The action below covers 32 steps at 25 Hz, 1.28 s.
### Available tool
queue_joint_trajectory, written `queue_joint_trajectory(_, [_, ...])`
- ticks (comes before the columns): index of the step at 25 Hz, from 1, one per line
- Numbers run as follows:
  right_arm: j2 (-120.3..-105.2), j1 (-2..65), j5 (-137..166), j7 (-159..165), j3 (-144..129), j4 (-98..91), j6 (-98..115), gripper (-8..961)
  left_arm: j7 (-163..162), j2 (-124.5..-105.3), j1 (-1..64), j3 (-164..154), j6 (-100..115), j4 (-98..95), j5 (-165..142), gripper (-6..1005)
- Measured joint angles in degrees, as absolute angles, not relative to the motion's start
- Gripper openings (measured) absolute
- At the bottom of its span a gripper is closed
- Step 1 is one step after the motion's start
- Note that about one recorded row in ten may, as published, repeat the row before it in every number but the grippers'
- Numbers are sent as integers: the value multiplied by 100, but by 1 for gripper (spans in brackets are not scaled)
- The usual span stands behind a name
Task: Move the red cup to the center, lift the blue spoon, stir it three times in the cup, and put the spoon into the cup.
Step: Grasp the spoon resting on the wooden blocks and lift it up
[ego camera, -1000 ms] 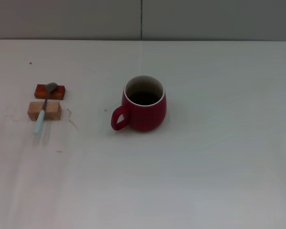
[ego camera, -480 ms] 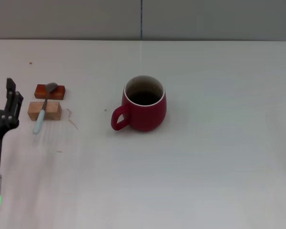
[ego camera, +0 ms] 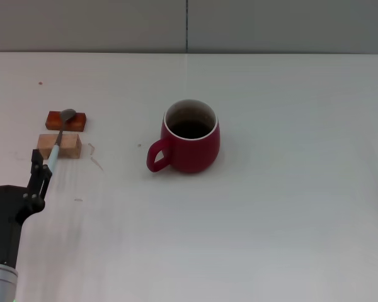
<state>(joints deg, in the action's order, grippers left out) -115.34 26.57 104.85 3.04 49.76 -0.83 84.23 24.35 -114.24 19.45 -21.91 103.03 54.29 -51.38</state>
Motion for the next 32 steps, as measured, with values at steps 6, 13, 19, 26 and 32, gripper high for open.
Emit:
queue_joint_trajectory(6, [-11523,2666,10484,298,4955,-96,8412,576,2640,-11396,1942,-2199,9944,5650,-5135,806])
queue_joint_trajectory(13, [-11522,2679,10484,298,4942,-97,8410,576,2560,-11392,1943,-2193,9393,5574,-5158,802])
queue_joint_trajectory(19, [-11523,2681,10484,298,4949,-97,8410,576,2547,-11398,1943,-2177,9120,5386,-5160,799])
queue_joint_trajectory(26, [-11529,2680,10485,298,4972,-97,8411,576,2175,-11436,1981,-2160,8815,5007,-5161,794])
queue_joint_trajectory(32, [-11541,2674,10485,298,4975,-97,8418,576,1944,-11488,2014,-2145,8606,4672,-5159,791])
